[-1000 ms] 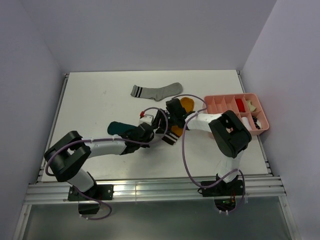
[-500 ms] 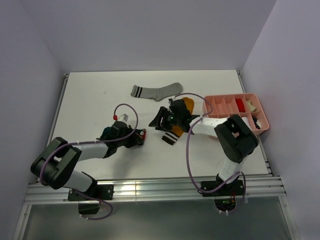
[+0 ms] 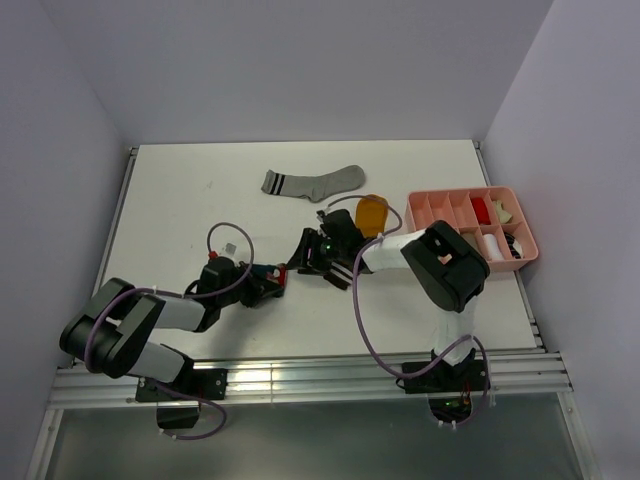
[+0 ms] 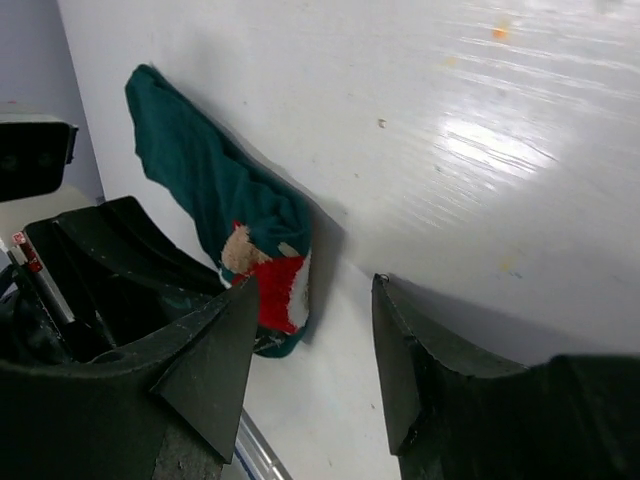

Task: Roll the socks
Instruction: Roll the sock at the center of the board.

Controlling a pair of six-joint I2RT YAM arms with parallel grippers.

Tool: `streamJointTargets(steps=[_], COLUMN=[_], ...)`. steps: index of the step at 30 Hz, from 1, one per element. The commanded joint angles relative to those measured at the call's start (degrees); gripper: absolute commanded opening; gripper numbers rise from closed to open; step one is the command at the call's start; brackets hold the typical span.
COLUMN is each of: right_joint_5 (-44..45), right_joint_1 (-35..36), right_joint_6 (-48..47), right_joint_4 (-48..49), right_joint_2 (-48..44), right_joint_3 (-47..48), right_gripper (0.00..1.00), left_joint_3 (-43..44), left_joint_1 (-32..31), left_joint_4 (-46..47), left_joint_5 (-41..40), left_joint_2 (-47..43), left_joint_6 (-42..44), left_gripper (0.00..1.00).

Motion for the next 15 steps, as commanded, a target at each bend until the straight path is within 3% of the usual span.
streamJointTargets(steps=[1, 9, 12, 15], right_joint_5=[-1.53, -4.60, -5.92, -7.24], right_joint_1=[1.31, 2.63, 3.33, 3.77], right_joint_6=[-1.99, -3.22, -3.92, -3.75], right_joint_4=[2.78, 3.93, 3.75, 4.63], right_joint_2=[2.23, 6.89, 8.47, 10.14], right_joint_3=[2.29, 3.08, 3.52, 3.43], right_gripper=[0.56, 0.53, 0.50, 0.39], left_joint_3=[-2.27, -3.76, -4.11, -4.20], left_joint_1=[0.42, 0.85, 1.03, 1.21], left_joint_4=[0.52, 2.10, 2.98, 3.42], left_joint_5=[1.67, 2.20, 2.55, 2.91], left_joint_2=[0.99, 1.96, 2.40, 2.75], left_joint_6=[-2.25, -3.30, -3.65, -3.65], left_gripper=[0.01, 0.01, 0.01, 0.01])
